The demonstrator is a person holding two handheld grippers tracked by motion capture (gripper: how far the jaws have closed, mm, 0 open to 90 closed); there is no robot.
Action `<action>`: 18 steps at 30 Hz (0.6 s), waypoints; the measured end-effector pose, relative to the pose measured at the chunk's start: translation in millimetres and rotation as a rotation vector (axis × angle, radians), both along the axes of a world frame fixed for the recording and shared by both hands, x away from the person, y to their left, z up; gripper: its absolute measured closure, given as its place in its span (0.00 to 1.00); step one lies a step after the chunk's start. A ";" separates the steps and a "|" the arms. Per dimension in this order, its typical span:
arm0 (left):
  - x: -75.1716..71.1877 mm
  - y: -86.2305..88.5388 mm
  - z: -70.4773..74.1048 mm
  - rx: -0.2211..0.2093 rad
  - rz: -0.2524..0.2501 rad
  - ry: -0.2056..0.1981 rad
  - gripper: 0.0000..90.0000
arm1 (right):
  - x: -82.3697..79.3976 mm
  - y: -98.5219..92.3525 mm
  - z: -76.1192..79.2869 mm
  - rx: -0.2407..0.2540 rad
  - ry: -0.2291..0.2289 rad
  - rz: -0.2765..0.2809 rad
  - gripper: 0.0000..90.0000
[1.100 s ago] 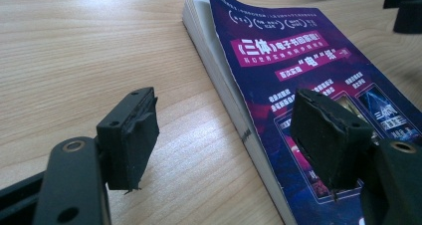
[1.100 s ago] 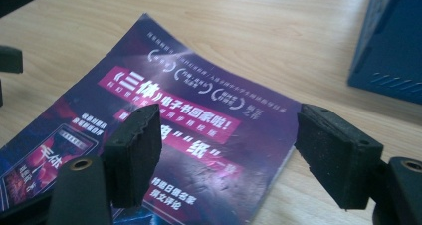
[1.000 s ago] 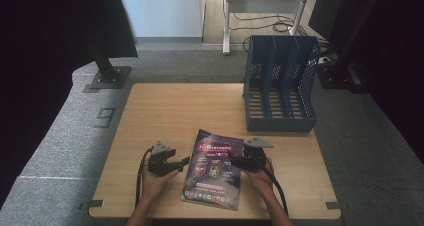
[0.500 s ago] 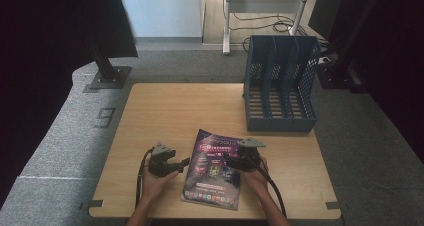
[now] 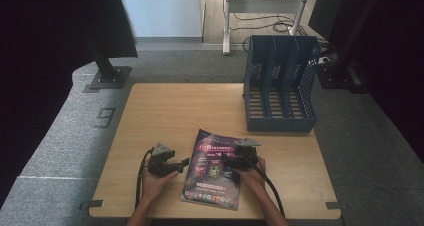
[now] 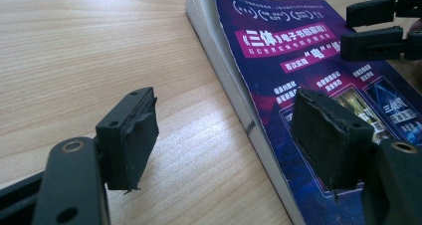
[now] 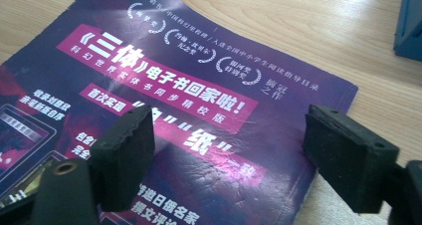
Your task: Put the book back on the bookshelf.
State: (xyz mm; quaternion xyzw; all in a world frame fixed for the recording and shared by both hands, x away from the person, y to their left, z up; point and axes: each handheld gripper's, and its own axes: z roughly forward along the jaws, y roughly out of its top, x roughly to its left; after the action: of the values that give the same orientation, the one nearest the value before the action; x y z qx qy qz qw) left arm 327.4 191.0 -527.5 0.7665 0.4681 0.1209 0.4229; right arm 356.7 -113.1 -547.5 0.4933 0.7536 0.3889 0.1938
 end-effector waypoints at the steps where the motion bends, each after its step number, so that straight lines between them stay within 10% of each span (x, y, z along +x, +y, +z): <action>1: -0.1 0.7 0.0 0.000 0.003 -0.002 0.30 | 0.0 -0.3 0.0 -0.006 -0.001 -0.007 0.24; 9: 0.9 3.6 -1.6 0.004 0.012 0.003 0.30 | 0.5 0.0 -1.4 -0.044 -0.006 -0.048 0.19; 18: 1.5 0.0 -3.3 0.001 0.001 0.013 0.29 | 4.0 -7.9 -5.8 0.023 0.035 -0.054 0.18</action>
State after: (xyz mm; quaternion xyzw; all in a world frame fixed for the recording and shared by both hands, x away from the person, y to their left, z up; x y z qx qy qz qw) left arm 328.8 191.0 -530.8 0.7672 0.4713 0.1164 0.4192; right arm 360.7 -121.0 -553.3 0.5226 0.7387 0.3832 0.1853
